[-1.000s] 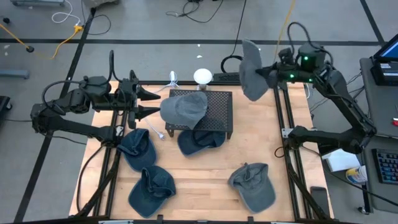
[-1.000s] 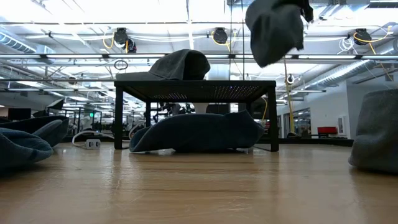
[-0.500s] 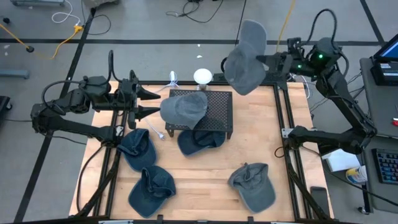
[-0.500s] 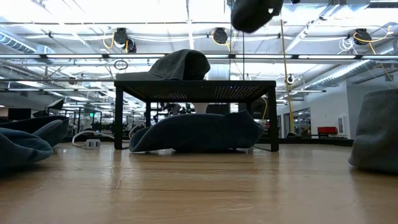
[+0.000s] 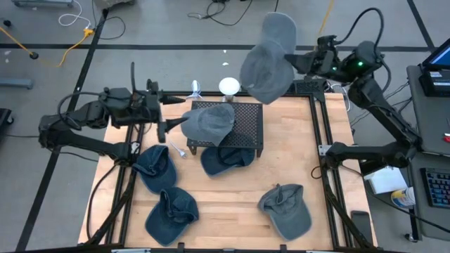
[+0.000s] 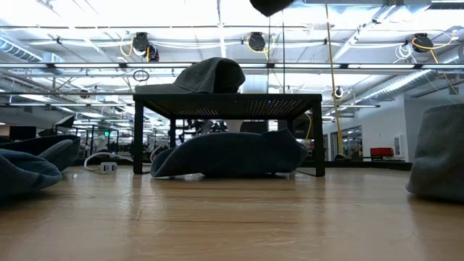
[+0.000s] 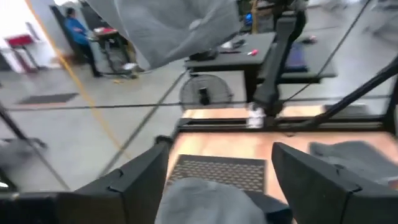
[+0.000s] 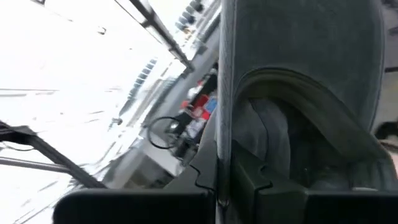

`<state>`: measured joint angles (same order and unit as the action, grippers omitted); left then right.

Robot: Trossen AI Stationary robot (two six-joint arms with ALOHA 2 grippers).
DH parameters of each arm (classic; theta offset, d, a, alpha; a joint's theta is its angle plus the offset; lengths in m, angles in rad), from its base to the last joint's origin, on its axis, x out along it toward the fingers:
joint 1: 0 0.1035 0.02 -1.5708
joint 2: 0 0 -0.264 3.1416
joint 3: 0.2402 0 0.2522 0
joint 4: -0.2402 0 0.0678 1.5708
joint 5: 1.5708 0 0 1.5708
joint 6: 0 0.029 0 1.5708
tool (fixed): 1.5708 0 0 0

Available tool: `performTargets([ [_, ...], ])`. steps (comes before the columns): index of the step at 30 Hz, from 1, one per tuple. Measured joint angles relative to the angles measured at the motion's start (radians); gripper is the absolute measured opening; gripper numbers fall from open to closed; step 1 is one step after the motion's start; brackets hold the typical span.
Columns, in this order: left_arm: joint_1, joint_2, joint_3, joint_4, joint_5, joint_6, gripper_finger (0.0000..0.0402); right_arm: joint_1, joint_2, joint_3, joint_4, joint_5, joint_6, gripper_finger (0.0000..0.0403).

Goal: Pick & Place hat
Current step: Stack the top gray cap on the gray cap on the shelf

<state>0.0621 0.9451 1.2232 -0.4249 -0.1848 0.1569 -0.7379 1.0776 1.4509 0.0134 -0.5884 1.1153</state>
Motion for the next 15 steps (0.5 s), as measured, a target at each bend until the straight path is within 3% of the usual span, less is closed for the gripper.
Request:
performTargets([
  [9, -0.036, 0.071, 0.000, 0.188, -0.143, 0.260, 0.0369, 0.127, 0.105, 0.000, 0.114, 0.148, 0.033, 0.0006],
  [15, -0.061, 0.110, 0.000, 0.281, -0.250, 0.447, 0.0375, 0.196, 0.195, 0.000, 0.268, 0.196, 0.097, 0.0006],
])
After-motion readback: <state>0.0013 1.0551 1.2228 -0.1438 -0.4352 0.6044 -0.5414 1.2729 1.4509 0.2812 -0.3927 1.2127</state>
